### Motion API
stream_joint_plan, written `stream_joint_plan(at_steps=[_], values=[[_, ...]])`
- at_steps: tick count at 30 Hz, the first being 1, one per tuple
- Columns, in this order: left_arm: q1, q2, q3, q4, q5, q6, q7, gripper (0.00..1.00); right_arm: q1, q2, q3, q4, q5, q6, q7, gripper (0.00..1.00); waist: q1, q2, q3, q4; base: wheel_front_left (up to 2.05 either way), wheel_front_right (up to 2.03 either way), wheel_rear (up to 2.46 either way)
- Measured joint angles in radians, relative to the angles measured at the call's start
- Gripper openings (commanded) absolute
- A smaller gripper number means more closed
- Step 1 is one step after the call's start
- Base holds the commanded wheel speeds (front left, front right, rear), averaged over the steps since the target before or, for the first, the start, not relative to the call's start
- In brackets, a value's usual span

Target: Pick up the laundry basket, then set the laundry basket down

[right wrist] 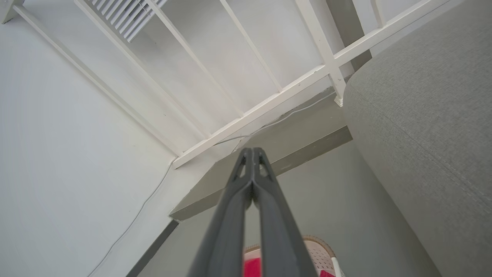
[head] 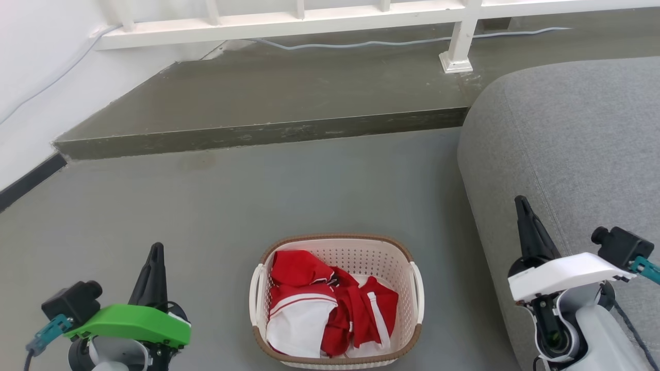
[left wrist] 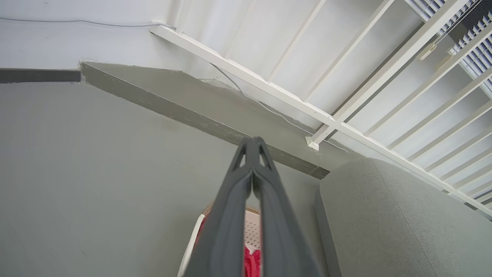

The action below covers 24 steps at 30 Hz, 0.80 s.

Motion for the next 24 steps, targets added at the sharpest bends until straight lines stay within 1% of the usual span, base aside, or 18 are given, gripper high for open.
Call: stream_joint_plan(at_steps=[5,8,16,24], values=[[0.000,-0.001,0.013,0.003,-0.062,-0.001,0.016,0.00,0.000,0.000,-0.016,0.002,0.065,0.000,0.021,0.00,0.0000,0.0000,-0.003,0.002,0.00,0.00,0.00],[0.000,-0.001,0.019,0.005,-0.099,-0.008,0.027,0.00,0.000,0.000,-0.026,0.005,0.106,0.009,0.031,0.00,0.0000,0.0000,-0.005,0.003,0.00,0.00,0.00],[-0.001,-0.003,0.036,0.011,-0.198,-0.009,0.057,0.00,0.000,0.000,-0.051,0.014,0.210,0.011,0.057,0.00,0.0000,0.0000,-0.010,0.005,0.00,0.00,0.00],[-0.002,-0.005,0.053,0.021,-0.291,-0.009,0.086,0.00,0.000,0.001,-0.077,0.023,0.312,0.021,0.087,0.00,0.0000,0.0000,-0.015,0.008,0.00,0.00,0.00]])
